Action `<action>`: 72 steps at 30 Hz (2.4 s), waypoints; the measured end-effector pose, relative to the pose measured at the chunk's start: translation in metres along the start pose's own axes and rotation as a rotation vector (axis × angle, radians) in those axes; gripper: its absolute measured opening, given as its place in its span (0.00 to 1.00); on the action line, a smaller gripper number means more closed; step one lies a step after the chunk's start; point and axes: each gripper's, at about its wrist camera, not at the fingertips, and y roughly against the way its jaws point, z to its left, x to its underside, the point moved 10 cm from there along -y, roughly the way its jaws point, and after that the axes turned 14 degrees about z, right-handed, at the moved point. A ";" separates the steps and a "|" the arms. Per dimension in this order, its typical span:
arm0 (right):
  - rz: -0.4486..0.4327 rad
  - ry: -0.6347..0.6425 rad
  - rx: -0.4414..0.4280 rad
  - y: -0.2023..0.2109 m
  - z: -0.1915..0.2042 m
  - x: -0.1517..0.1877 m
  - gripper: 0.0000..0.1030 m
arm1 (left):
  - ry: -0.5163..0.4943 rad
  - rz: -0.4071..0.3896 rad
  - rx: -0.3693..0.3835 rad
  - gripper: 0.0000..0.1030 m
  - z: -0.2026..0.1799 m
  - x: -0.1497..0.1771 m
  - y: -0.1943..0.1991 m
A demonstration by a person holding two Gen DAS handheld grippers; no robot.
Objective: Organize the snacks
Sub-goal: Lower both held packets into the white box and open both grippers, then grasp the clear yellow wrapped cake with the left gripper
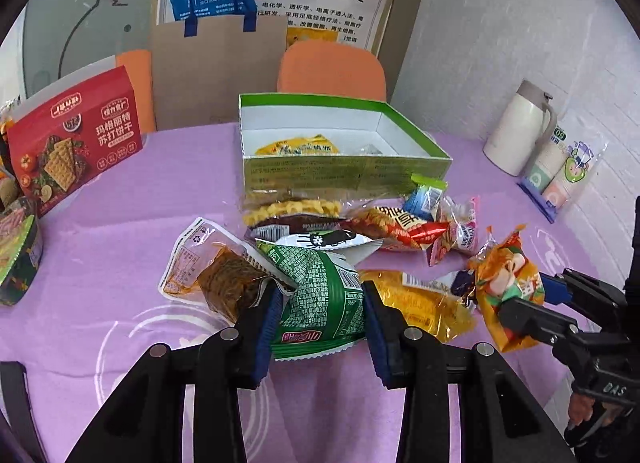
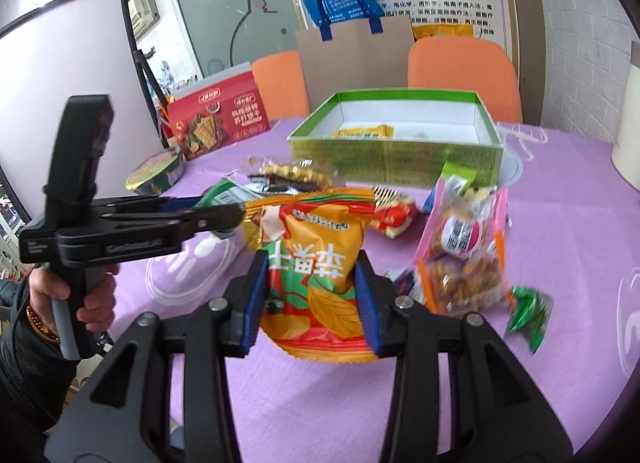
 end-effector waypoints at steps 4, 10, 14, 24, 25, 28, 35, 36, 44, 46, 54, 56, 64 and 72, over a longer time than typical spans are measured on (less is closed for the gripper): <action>-0.015 -0.007 0.006 -0.003 -0.011 -0.020 0.42 | -0.006 -0.042 0.001 0.38 0.004 -0.016 0.021; -0.018 -0.028 0.002 -0.011 -0.031 -0.053 0.42 | -0.032 -0.064 -0.043 0.38 0.006 -0.048 0.033; -0.023 -0.055 0.013 -0.019 -0.051 -0.082 0.42 | -0.051 -0.072 -0.067 0.38 0.002 -0.078 0.027; -0.008 -0.167 0.053 -0.054 -0.113 -0.137 0.42 | -0.042 -0.020 -0.063 0.39 0.000 -0.160 -0.033; -0.004 -0.174 0.058 -0.058 -0.119 -0.139 0.42 | -0.037 -0.011 -0.063 0.39 0.001 -0.164 -0.040; 0.023 -0.196 0.064 -0.073 -0.132 -0.142 0.42 | -0.023 0.018 -0.067 0.39 0.005 -0.173 -0.061; 0.058 -0.194 0.063 -0.100 -0.140 -0.142 0.44 | -0.027 0.062 -0.073 0.40 0.010 -0.175 -0.088; 0.054 -0.184 0.073 -0.100 -0.140 -0.143 0.47 | -0.032 0.056 -0.078 0.45 0.009 -0.175 -0.088; -0.015 -0.137 0.125 -0.075 -0.133 -0.139 0.94 | -0.005 -0.066 -0.169 1.00 0.015 -0.175 -0.056; 0.000 -0.156 0.123 -0.071 -0.132 -0.134 0.94 | -0.002 -0.073 -0.192 1.00 0.016 -0.171 -0.048; -0.058 -0.153 0.119 -0.013 -0.105 -0.120 0.94 | -0.024 -0.142 -0.249 1.00 0.006 -0.145 0.013; -0.078 -0.141 0.117 0.006 -0.094 -0.116 0.94 | -0.018 -0.155 -0.249 1.00 0.003 -0.134 0.030; -0.146 -0.128 0.061 0.067 -0.052 -0.062 0.96 | -0.011 -0.166 -0.225 1.00 -0.006 -0.058 0.076; -0.143 -0.230 0.011 0.063 -0.051 0.016 0.96 | 0.048 -0.106 -0.128 1.00 0.001 0.024 0.060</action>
